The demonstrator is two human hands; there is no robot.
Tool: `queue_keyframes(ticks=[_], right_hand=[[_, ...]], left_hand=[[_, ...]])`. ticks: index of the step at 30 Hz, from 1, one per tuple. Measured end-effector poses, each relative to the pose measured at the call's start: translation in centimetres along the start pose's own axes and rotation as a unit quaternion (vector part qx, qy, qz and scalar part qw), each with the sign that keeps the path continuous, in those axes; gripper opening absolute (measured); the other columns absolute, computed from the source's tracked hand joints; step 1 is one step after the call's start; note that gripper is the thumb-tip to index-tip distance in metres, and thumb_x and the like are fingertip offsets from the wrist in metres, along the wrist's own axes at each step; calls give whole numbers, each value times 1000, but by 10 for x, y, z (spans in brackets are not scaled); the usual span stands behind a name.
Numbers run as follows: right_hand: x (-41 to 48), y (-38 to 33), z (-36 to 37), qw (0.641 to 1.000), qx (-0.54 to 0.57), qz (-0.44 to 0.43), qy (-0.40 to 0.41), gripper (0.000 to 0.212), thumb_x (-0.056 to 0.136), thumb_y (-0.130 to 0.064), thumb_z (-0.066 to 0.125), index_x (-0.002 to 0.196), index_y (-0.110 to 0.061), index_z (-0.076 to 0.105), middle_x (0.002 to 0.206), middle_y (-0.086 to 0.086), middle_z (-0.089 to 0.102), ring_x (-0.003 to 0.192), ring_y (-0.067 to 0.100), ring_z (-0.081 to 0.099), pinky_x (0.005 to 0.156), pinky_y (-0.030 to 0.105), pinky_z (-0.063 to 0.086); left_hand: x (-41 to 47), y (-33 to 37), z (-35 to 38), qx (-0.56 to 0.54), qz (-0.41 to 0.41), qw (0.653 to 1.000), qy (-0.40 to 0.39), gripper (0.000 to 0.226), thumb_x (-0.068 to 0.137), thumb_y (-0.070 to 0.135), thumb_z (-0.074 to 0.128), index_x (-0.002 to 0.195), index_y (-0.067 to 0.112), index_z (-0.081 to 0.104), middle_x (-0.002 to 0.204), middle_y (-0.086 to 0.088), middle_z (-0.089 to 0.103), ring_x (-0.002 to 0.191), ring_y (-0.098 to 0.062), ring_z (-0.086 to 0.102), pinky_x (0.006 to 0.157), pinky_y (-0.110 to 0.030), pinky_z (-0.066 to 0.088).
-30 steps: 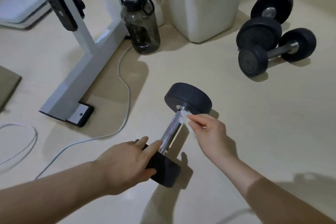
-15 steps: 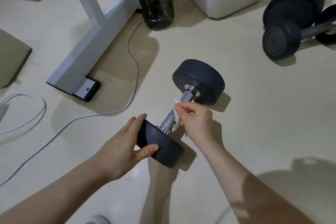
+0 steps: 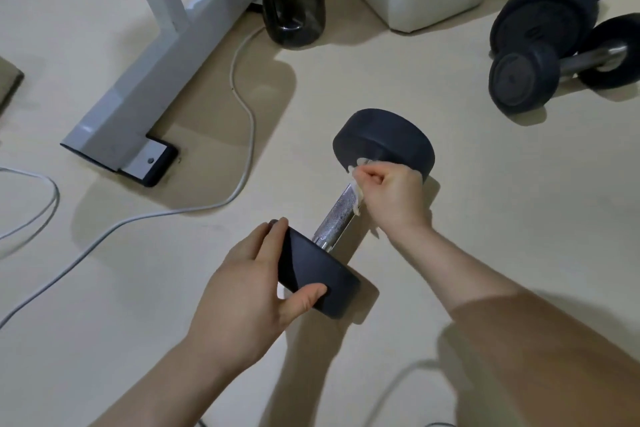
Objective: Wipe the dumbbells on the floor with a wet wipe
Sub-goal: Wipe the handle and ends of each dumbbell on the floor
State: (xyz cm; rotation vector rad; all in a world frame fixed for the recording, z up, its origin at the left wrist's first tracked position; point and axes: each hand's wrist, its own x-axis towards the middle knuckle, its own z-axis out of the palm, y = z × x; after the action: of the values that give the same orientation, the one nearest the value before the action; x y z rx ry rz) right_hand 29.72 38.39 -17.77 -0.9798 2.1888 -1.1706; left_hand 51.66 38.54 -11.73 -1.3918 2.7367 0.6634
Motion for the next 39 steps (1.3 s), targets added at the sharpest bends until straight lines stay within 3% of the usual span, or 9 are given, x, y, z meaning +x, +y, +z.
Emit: queue_keyframes(ticks=[5,10,14,18,22,27,32,35,39], right_hand=[[-41,2,1,992,-17,-54,-111,16,86,-20,66,76,-8,71,48,-4,51,51,9,43,53,14,37],[-15,20,-4,995,-74,-66,12,16,86,-18,63,72,-12,69,45,-5,41,54,20,40,54,30,43],[-46,18,-11,981,-76,-117,-136,12,86,-27,63,81,-18,69,55,-4,52,54,19,46,55,34,48],[-30,29,-16,994,-74,-76,-15,10,86,-19,65,80,-16,73,53,-7,56,57,20,51,62,37,52],[-62,29,-22,980,-60,-92,-166,11,85,-37,58,95,-37,64,63,-17,61,61,8,55,65,32,53],[-29,53,-35,993,-97,-68,-11,9,87,-34,53,91,-26,57,71,-5,66,64,21,58,62,39,55],[-46,52,-44,991,-59,-99,-68,10,87,-30,61,96,-31,64,72,-11,69,68,14,62,67,37,55],[-33,61,-48,993,-93,-62,31,5,89,-27,58,86,-24,60,58,-17,52,56,12,43,59,34,52],[-83,53,-49,979,-89,-118,-139,14,88,-35,55,94,-25,64,74,-10,67,68,13,61,65,37,54]], left_hand=[[-4,1,14,-26,14,999,20,90,68,77,52,138,23,36,134,1,40,121,-22,38,94,-29,39],[-8,8,25,-49,38,997,44,81,67,71,58,131,24,41,130,2,37,118,-22,35,93,-30,36],[-10,13,22,-96,50,994,35,62,74,65,53,127,35,44,121,18,26,116,-10,31,89,-16,30],[-11,18,25,-116,71,991,4,55,75,62,56,124,41,40,130,12,31,124,-11,34,94,-19,36],[-14,27,31,-85,75,993,-6,65,72,67,55,128,37,40,140,-2,35,135,-18,29,103,-34,37],[-11,33,29,-164,67,984,-34,51,78,71,45,123,51,35,148,11,28,143,-2,11,110,-24,29],[-2,30,31,-199,2,976,-84,72,67,80,54,128,49,31,131,23,39,118,-3,47,84,-16,42],[-5,40,36,-154,8,983,-103,81,66,77,59,134,44,30,138,20,34,131,2,28,83,-9,32],[-4,48,43,-143,30,981,-127,93,59,79,63,137,40,30,152,10,20,142,2,3,96,-14,27]])
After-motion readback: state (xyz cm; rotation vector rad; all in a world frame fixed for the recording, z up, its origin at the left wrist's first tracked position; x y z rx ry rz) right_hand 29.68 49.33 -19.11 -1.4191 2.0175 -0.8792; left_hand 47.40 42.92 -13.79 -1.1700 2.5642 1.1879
